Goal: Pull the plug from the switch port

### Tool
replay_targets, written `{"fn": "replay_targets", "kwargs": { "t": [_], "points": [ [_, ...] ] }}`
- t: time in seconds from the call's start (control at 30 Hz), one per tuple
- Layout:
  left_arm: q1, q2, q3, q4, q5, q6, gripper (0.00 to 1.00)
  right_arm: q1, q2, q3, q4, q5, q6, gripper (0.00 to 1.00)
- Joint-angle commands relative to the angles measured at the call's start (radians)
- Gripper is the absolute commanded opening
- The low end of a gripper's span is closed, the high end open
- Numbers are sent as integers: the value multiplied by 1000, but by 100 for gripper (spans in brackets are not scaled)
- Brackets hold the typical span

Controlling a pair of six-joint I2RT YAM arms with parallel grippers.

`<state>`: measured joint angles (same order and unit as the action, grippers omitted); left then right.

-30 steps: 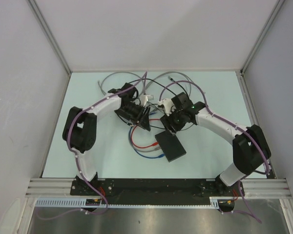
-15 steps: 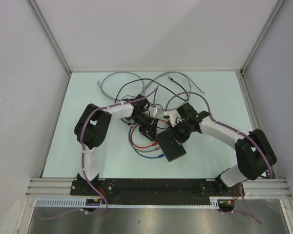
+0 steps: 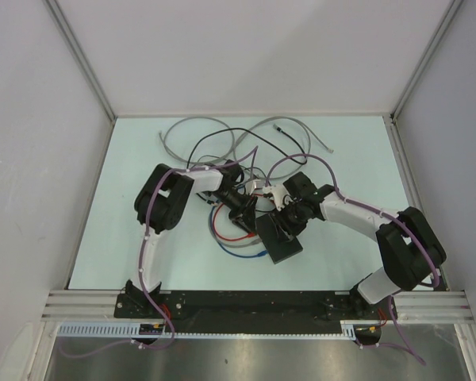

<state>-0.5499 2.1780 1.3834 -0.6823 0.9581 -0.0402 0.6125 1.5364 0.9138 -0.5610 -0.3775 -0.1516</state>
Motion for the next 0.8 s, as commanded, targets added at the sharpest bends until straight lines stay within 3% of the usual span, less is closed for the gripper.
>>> {"fn": "replay_targets", "kwargs": {
  "t": [0.0,0.27,0.37,0.4,0.53,0.67,0.77],
  "points": [
    [-1,57,48,-12,56,28,30,3,4,-10,27,19,-5,39],
    [-8,62,57,-19,2,36,28,7,4,-16,36,12,7,40],
    [-13,62,92,-45,-120,8,18,12,7,-16,41,20,21,40],
    [-15,60,98,-54,-169,3,2,18,7,-16,44,22,23,41],
    [-19,37,95,-74,-318,-29,0,32,16,-16,46,29,24,42],
    [-19,55,82,-72,-279,-24,0,38,25,-15,46,32,23,43],
    [-16,80,115,-91,-116,-3,0,39,30,-15,47,34,23,43]
  ]
}}
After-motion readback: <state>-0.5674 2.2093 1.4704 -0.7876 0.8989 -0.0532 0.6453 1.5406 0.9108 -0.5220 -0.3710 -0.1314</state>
